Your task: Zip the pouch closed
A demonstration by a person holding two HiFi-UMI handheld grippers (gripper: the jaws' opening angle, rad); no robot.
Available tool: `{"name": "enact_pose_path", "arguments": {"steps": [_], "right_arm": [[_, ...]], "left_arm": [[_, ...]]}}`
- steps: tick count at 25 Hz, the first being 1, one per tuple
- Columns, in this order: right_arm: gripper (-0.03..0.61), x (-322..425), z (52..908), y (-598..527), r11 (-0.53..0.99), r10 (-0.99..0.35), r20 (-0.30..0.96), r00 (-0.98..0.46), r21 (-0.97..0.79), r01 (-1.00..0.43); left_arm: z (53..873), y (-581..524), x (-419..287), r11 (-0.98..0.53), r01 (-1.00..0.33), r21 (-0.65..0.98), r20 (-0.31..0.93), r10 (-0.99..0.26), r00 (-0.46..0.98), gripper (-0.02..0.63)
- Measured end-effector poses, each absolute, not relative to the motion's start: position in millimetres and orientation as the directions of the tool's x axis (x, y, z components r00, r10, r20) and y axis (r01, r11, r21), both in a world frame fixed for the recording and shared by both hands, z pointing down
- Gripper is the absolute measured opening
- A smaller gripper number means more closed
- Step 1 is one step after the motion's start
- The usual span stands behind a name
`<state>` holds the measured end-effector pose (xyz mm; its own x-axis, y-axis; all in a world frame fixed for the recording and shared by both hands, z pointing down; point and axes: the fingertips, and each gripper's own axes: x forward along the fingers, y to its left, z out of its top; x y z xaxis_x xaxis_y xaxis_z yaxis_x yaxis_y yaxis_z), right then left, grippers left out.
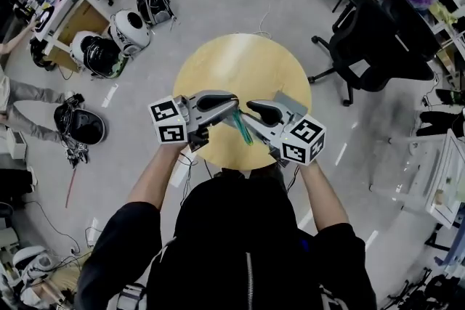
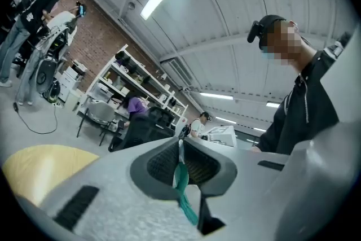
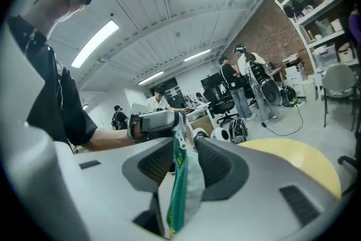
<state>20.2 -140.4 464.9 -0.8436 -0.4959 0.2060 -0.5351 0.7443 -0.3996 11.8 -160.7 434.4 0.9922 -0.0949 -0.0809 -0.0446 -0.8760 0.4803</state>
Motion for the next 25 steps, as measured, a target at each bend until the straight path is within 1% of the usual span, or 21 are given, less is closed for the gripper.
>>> {"name": "enact_pose_path", "arguments": {"steps": [2, 8, 9, 10, 11, 15, 18, 25], "right_arm": [[0.127, 13, 460, -134, 0.77, -0.458, 0.194, -0.868, -0.401, -0.496], [0.097, -17, 448, -111, 0.833, -0.317, 0.164, -0.934, -0.423, -0.357], [0.084, -22, 449, -109, 0.838, -0.303, 0.174, -0.937, -0.419, -0.349], [0.055, -26, 451, -108, 0.842, -0.297, 0.186, -0.937, -0.412, -0.349], [0.052, -28, 453, -108, 0.843, -0.298, 0.195, -0.934, -0.404, -0.353], [0.061, -26, 452, -104, 0.833, -0.309, 0.185, -0.933, -0.42, -0.359], [0.057, -23, 453, -101, 0.83, -0.307, 0.19, -0.933, -0.427, -0.36], [0.071, -27, 465, -96, 0.831, -0.309, 0.245, -0.919, -0.4, -0.386]], "left_arm": [[428, -151, 9, -0.885, 0.005, 0.466, -0.097, -0.046, 0.994, 0.029], [416, -126, 1, -0.89, 0.112, 0.442, -0.122, 0.064, 0.99, 0.029], [415, -125, 1, -0.892, 0.112, 0.437, -0.118, 0.066, 0.991, 0.029], [415, -125, 0, -0.895, 0.106, 0.433, -0.114, 0.063, 0.991, 0.029], [416, -125, -2, -0.897, 0.099, 0.431, -0.112, 0.056, 0.992, 0.029], [417, -124, -10, -0.898, 0.078, 0.433, -0.115, 0.031, 0.993, 0.029], [418, -121, -11, -0.901, 0.068, 0.429, -0.109, 0.023, 0.994, 0.031], [430, -118, -10, -0.915, 0.024, 0.402, -0.043, 0.008, 0.999, 0.031]]}}
